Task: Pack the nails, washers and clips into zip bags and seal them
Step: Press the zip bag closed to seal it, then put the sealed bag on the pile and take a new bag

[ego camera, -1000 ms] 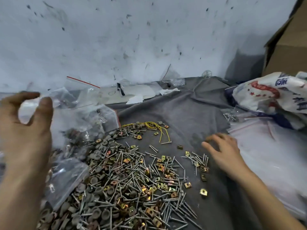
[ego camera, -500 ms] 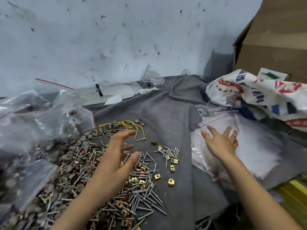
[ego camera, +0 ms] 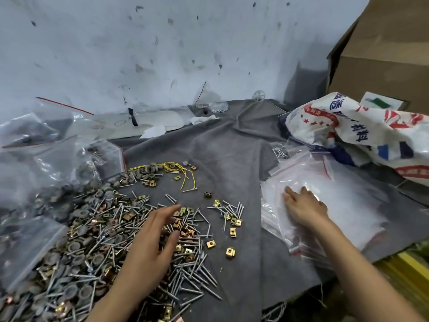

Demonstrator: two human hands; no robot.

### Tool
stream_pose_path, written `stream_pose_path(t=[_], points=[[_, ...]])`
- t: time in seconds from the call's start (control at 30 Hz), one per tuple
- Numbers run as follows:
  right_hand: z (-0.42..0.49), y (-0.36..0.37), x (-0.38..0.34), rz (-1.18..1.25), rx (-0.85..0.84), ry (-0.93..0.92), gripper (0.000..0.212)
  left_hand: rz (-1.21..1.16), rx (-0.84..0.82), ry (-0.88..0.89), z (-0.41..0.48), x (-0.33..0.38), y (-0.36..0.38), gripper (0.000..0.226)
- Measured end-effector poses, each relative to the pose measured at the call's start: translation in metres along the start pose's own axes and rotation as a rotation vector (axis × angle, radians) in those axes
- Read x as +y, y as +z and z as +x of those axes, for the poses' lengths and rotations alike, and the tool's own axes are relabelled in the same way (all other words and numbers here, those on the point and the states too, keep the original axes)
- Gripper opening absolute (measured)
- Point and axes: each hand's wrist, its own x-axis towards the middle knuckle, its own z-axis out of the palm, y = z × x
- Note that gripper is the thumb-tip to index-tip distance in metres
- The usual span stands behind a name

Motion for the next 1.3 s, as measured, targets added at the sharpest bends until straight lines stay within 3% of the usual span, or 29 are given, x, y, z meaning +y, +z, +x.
stream_pose_path(t=[0.2,0.33,0.4,0.47,0.63,0.67,0.77,0.83,0.93,1.0,1.07,1.1,1.17,1.3], points=[[0.003,0.001,0.005,0.108,0.047,0.013,0.058,-0.038,0.001,-0.010,0.000,0.001,-0.001,0.049],[-0.021,-0.006,-0.009,0.181,0.285,-0.040,0.065,-0.093,0.082,-0.027,0.002,0.003,-0.005,0.043],[-0.046,-0.010,-0.029,0.225,0.420,-0.183,0.066,-0.156,0.116,-0.053,0.001,0.004,-0.006,0.033],[-0.077,-0.008,-0.056,0.245,0.452,-0.371,0.067,-0.310,0.096,-0.109,0.000,0.008,-0.007,0.033],[-0.146,0.025,-0.108,0.066,0.409,-0.730,0.066,-0.688,0.030,-0.272,-0.001,0.016,-0.010,0.075],[-0.154,0.031,-0.114,0.045,0.414,-0.762,0.065,-0.696,0.063,-0.307,-0.001,0.017,-0.012,0.069],[-0.166,0.046,-0.121,0.023,0.433,-0.809,0.062,-0.506,0.219,-0.347,0.005,0.013,-0.017,0.018],[-0.170,0.053,-0.121,0.027,0.427,-0.849,0.064,-0.365,0.245,-0.366,0.008,0.008,-0.020,0.022],[-0.174,0.054,-0.119,0.069,0.351,-0.910,0.061,-0.410,0.207,-0.442,0.009,0.002,-0.024,0.023],[-0.176,0.052,-0.118,0.330,0.198,-0.888,0.045,-0.481,0.195,-0.478,0.009,0.000,-0.025,0.020],[-0.178,0.041,-0.119,0.742,-0.110,-0.752,0.029,-0.530,0.154,-0.485,0.009,0.000,-0.023,0.018],[-0.176,0.037,-0.120,0.907,-0.186,-0.681,0.022,-0.551,0.121,-0.480,0.009,0.002,-0.023,0.017],[-0.169,0.028,-0.124,1.128,-0.203,-0.542,0.018,-0.566,0.058,-0.460,0.008,0.005,-0.022,0.014],[-0.156,0.019,-0.144,1.371,-0.260,-0.316,0.035,-0.572,-0.107,-0.322,0.004,0.012,-0.021,0.002]])
